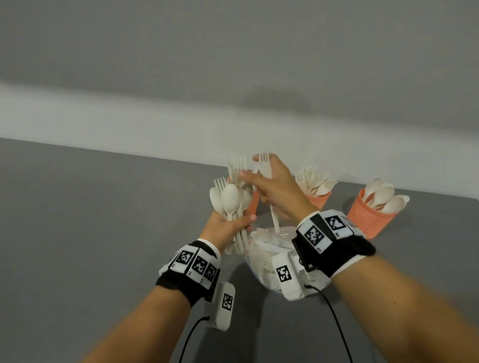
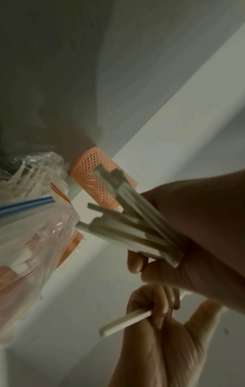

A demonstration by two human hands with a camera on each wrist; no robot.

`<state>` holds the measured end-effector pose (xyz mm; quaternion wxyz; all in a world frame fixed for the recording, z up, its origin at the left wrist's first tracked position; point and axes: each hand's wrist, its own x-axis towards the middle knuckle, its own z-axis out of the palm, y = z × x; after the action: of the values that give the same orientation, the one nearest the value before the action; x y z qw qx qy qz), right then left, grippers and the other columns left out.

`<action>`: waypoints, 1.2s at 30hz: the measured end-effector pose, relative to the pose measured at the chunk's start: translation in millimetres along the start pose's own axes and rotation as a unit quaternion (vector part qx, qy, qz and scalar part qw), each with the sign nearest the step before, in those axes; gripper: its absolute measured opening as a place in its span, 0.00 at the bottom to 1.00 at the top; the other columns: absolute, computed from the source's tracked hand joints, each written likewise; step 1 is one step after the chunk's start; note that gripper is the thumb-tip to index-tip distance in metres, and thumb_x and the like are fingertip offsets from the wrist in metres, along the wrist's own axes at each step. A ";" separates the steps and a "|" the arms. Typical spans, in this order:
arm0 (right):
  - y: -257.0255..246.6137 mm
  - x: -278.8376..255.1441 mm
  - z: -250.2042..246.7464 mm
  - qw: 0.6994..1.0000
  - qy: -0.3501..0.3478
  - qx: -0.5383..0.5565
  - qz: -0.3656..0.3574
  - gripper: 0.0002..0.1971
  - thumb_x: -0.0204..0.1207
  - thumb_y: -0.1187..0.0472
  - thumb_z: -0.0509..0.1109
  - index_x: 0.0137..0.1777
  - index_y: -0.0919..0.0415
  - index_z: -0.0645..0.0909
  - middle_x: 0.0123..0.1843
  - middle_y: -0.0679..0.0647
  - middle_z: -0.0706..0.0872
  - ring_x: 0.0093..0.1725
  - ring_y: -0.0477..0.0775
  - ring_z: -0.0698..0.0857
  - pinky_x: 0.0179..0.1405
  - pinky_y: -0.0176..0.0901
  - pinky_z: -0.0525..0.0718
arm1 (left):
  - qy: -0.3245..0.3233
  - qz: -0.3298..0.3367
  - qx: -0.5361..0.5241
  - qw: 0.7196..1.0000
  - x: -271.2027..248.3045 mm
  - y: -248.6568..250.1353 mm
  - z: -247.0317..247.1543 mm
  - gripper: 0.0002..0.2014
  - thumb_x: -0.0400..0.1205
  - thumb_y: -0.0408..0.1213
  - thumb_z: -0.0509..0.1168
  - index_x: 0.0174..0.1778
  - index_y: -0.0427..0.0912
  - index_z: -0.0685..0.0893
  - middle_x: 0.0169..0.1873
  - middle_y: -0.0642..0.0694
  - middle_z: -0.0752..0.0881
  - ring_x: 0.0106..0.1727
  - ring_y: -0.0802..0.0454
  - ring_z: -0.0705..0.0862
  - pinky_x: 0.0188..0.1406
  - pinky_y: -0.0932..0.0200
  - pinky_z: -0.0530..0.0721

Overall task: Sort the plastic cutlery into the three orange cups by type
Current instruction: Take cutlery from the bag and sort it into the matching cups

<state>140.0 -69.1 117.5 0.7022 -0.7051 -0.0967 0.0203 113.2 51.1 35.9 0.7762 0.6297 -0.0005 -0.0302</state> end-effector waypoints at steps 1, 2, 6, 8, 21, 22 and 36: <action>1.9 -1.9 1.5 1.000 -0.002 -0.003 0.010 0.17 0.70 0.63 0.77 0.57 0.58 0.76 0.40 0.52 0.85 0.30 0.40 0.83 0.22 0.27 0.76 | -0.002 0.008 0.009 1.000 -1.3 1.8 2.0 0.10 0.74 0.21 0.70 0.47 0.36 0.80 0.28 0.48 0.82 0.27 0.57 0.82 0.30 0.63 0.84; 3.4 -2.7 1.6 1.000 -0.003 -0.008 0.014 0.13 0.69 0.65 0.77 0.51 0.57 0.79 0.39 0.51 0.86 0.34 0.42 0.85 0.26 0.28 0.79 | -0.007 0.015 0.020 1.000 -2.5 3.4 4.1 0.10 0.74 0.20 0.69 0.46 0.36 0.80 0.28 0.47 0.81 0.27 0.57 0.81 0.29 0.64 0.84; 1.3 -5.4 -2.4 0.999 0.008 -0.036 0.022 0.03 0.75 0.63 0.72 0.42 0.55 0.82 0.37 0.48 0.86 0.34 0.40 0.85 0.31 0.30 0.80 | -0.020 0.026 0.075 0.997 -5.3 2.9 9.3 0.08 0.74 0.19 0.68 0.41 0.36 0.79 0.28 0.45 0.78 0.25 0.59 0.78 0.28 0.65 0.82; -1.4 -4.8 -5.7 0.998 0.031 -0.053 0.000 0.03 0.80 0.59 0.67 0.50 0.53 0.81 0.38 0.43 0.84 0.34 0.34 0.82 0.31 0.27 0.77 | -0.021 0.022 0.099 0.995 -5.5 -0.4 9.1 0.08 0.74 0.21 0.69 0.37 0.38 0.79 0.24 0.50 0.80 0.23 0.58 0.78 0.29 0.64 0.81; -29.9 -1.1 -33.3 0.982 0.124 0.066 -0.125 0.03 0.85 0.56 0.57 0.52 0.52 0.70 0.31 0.50 0.76 0.20 0.43 0.73 0.19 0.35 0.73 | 0.054 0.085 0.344 0.934 -6.2 -4.4 15.5 0.24 0.78 0.33 0.66 0.71 0.46 0.75 0.49 0.41 0.87 0.53 0.41 0.85 0.53 0.55 0.81; -30.5 -3.3 -33.7 0.988 0.103 0.030 -0.110 0.03 0.83 0.58 0.62 0.54 0.53 0.72 0.31 0.47 0.75 0.19 0.40 0.71 0.18 0.33 0.70 | 0.054 0.094 0.383 0.917 -6.2 -3.4 14.9 0.24 0.78 0.34 0.65 0.72 0.48 0.74 0.51 0.40 0.87 0.54 0.39 0.85 0.54 0.53 0.81; -5.2 -11.9 -39.6 0.934 -0.142 -0.325 -0.033 0.07 0.72 0.70 0.71 0.49 0.64 0.88 0.37 0.52 0.87 0.36 0.36 0.82 0.37 0.25 0.77 | 0.037 0.146 0.450 0.880 -7.2 4.2 18.7 0.22 0.77 0.35 0.66 0.68 0.47 0.75 0.50 0.41 0.88 0.51 0.39 0.85 0.44 0.58 0.76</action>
<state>134.3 -110.2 121.9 0.4139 -0.8810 -0.2199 0.0642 105.6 34.1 44.1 0.4048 0.9045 -0.0772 0.1102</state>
